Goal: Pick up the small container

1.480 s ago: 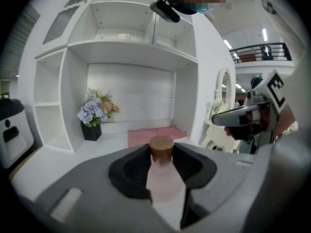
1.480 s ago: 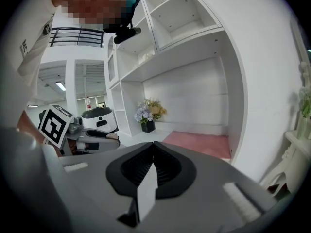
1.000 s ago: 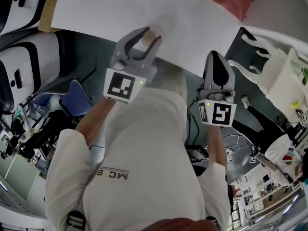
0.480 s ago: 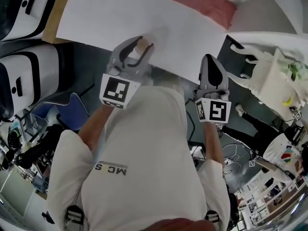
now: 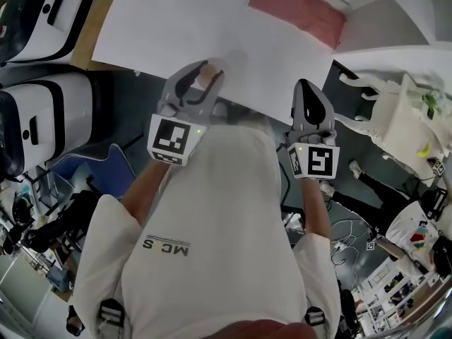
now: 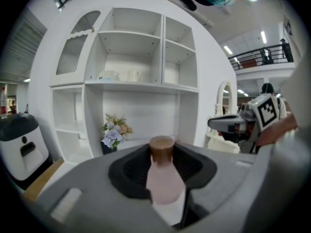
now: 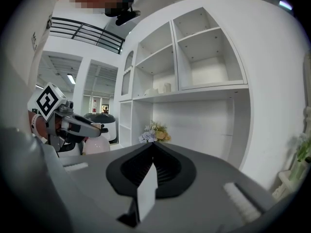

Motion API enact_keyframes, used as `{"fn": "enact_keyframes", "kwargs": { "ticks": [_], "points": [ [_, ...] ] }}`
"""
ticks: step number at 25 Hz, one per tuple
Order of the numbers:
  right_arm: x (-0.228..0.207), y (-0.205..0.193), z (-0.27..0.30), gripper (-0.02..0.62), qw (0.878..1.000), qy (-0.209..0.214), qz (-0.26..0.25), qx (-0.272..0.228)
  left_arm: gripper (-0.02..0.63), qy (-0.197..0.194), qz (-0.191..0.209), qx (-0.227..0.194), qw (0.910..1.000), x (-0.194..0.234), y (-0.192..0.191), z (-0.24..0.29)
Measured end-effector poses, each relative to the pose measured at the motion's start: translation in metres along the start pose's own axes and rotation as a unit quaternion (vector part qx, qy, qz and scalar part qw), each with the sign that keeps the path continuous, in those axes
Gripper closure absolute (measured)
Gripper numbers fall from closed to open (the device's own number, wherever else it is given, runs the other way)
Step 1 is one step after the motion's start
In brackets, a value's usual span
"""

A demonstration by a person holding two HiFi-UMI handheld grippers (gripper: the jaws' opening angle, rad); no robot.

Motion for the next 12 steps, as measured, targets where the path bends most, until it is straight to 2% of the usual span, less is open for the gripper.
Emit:
{"fn": "enact_keyframes", "kwargs": {
  "ticks": [6,12],
  "points": [
    [0.021,0.003,0.008,0.598,1.000,0.004,0.000,-0.005,0.466,0.005,-0.004,-0.001,1.0000,0.015,-0.004,-0.016],
    [0.020,0.001,-0.003,0.597,1.000,-0.002,0.001,-0.008,0.466,0.007,-0.005,-0.003,1.0000,0.010,-0.007,-0.020]
  ]
}}
Point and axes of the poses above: the fingertips, and each gripper's own axes: z forward along the fingers, x to its left, y out of its top, the point moved 6 cm from there along -z, backward along the fingers, and after that the axes turned 15 degrees about y, right-handed, at the moved point
